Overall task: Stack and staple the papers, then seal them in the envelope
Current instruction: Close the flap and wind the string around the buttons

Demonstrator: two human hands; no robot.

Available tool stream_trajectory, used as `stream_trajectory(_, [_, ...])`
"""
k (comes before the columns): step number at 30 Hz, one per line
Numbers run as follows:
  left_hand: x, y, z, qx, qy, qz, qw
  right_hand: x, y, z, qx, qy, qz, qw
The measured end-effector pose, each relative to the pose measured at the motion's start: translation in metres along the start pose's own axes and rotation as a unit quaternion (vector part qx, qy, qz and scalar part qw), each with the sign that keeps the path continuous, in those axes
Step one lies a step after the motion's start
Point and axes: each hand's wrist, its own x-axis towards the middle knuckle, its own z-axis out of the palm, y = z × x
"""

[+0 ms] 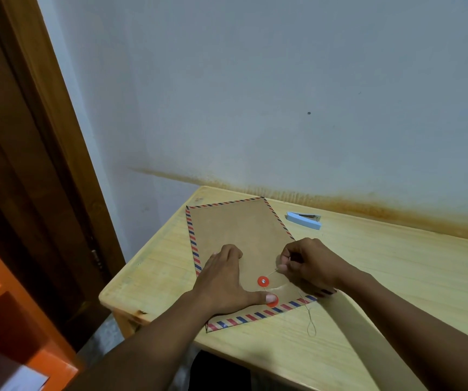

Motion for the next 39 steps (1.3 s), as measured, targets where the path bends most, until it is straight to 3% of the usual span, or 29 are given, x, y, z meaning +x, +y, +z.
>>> stream_trajectory(7, [0.003,-0.003,-0.010,0.021,-0.069,-0.003,0.997,-0.043,-0.005,0.007,-0.106,-0.015,-0.025,0.994])
stream_trajectory(11, [0.003,-0.002,-0.012,0.036,-0.099,-0.010,0.994,-0.063,-0.016,0.015,-0.226,0.008,-0.092,0.970])
stream_trajectory(16, [0.002,-0.001,-0.013,0.041,-0.105,-0.013,0.994,-0.077,-0.037,0.028,-0.295,0.011,-0.151,0.943])
stream_trajectory(25, [0.007,-0.010,-0.037,-0.001,-0.201,-0.018,0.979,-0.074,-0.055,0.033,-0.212,-0.037,-0.151,0.965])
stream_trajectory(39, [0.003,-0.024,-0.025,0.015,-0.181,0.027,0.983,0.002,-0.055,0.023,-0.147,-0.073,-0.095,0.982])
